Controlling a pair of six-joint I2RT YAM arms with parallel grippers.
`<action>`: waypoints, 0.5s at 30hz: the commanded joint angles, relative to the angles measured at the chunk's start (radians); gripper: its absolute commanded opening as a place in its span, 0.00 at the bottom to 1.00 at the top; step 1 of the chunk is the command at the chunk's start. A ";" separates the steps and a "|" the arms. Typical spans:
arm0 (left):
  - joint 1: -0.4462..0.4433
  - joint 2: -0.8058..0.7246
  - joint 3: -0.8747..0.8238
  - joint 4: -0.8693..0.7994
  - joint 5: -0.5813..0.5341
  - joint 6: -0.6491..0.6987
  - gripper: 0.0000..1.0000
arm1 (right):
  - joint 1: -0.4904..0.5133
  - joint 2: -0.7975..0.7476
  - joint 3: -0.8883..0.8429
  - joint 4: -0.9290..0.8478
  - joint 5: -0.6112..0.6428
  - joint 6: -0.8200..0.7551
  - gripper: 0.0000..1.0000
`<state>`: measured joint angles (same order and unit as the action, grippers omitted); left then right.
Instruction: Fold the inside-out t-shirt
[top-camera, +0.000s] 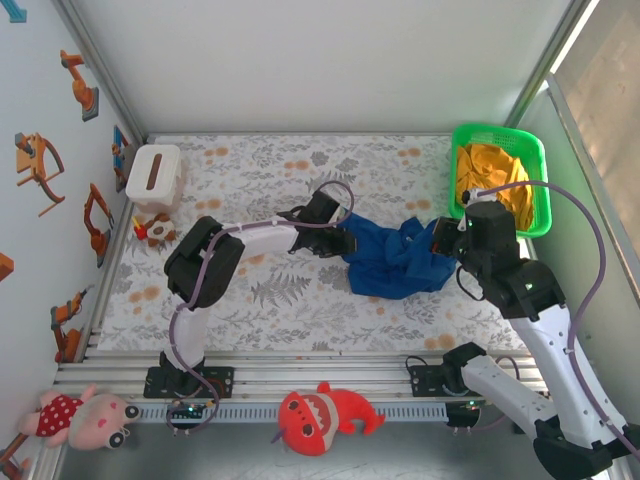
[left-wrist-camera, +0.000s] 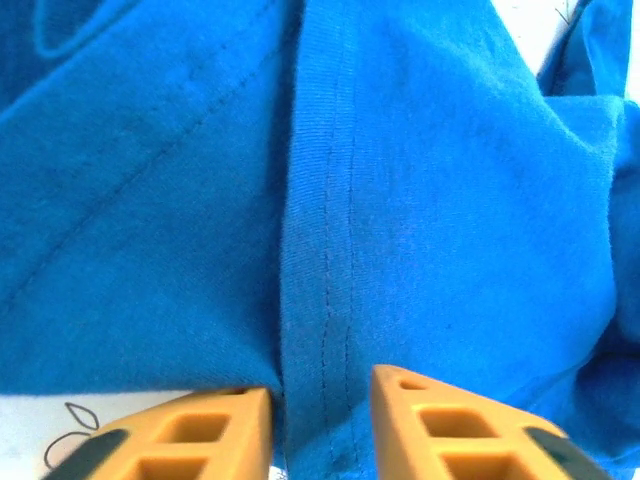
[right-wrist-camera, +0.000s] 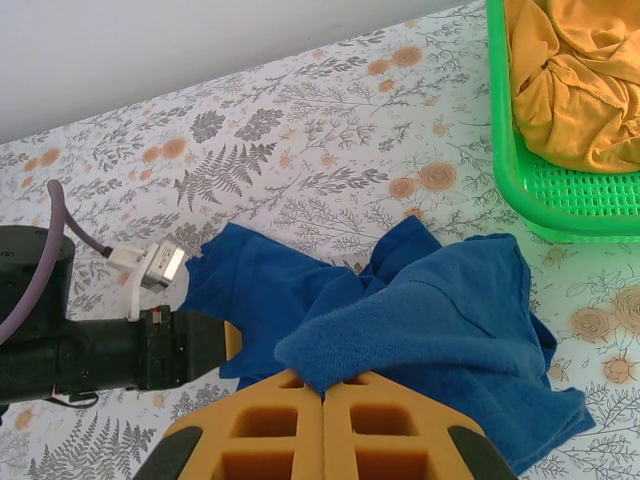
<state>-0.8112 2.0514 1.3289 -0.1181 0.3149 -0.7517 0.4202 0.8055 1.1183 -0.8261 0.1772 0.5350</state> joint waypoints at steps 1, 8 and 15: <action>-0.005 0.015 0.023 0.024 0.021 -0.014 0.25 | -0.006 -0.013 0.002 0.007 0.026 0.016 0.00; -0.006 0.014 0.007 0.031 0.030 -0.032 0.38 | -0.007 -0.014 0.005 0.004 0.032 0.014 0.00; -0.026 -0.005 -0.052 0.089 0.017 -0.074 0.26 | -0.008 -0.008 0.012 0.004 0.036 0.012 0.00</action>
<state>-0.8234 2.0529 1.2987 -0.0586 0.3313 -0.8059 0.4202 0.8036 1.1183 -0.8261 0.1814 0.5346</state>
